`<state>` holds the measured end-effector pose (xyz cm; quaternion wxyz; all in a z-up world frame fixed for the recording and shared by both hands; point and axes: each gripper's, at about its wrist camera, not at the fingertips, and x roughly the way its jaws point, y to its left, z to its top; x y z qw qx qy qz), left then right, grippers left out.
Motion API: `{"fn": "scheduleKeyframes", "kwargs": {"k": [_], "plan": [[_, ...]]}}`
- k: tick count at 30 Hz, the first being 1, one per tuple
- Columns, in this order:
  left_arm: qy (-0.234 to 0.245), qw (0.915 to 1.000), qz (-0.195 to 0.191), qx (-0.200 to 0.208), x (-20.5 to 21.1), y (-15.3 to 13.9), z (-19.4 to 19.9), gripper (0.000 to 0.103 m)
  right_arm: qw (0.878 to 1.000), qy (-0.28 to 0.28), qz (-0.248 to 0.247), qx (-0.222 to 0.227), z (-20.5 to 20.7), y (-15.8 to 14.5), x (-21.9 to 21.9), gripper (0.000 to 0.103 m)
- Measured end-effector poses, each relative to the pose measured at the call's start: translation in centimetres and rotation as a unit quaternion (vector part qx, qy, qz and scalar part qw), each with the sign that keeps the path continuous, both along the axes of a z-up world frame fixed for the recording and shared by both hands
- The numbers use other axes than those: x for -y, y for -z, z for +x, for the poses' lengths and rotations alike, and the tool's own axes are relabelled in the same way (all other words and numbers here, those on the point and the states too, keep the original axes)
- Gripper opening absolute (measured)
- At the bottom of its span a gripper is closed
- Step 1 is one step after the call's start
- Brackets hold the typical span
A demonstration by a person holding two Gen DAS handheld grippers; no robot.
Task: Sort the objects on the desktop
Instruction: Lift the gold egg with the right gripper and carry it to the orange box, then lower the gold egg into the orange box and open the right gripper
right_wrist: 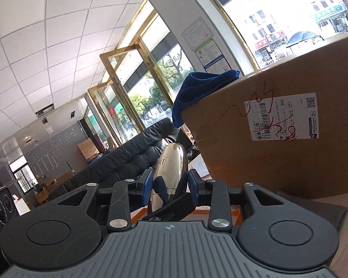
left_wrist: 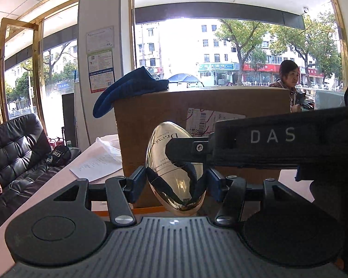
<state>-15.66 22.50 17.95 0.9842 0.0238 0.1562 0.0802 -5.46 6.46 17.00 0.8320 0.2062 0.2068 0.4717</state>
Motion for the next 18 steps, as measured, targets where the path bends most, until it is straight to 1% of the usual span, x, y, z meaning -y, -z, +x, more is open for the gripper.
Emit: {"fn": "scheduleKeyframes", "kwargs": {"k": [4, 8, 13, 16, 18], "plan": [[-0.008, 0.9987, -0.017, -0.048, -3.2, 1.2, 0.4, 0.052, 0.999, -0.010, -0.025, -0.026, 0.0, 0.5, -3.7, 0.031], [-0.019, 0.9948, -0.023, -0.097, -5.3, 2.9, 1.4, 0.052, 0.996, -0.013, -0.063, -0.055, 0.3, 1.9, -7.1, 0.031], [-0.022, 0.9840, -0.030, -0.175, -7.6, 5.3, 3.7, 0.052, 0.989, -0.023, -0.102, -0.101, 1.3, 4.0, -10.0, 0.031], [-0.032, 0.9750, -0.023, -0.219, -8.0, 7.0, 5.2, 0.051, 0.983, -0.031, -0.126, -0.130, 2.0, 5.3, -11.5, 0.031], [-0.037, 0.9686, -0.028, -0.244, -8.5, 8.0, 6.2, 0.050, 0.978, -0.034, -0.145, -0.144, 2.4, 6.1, -12.6, 0.031]]}}
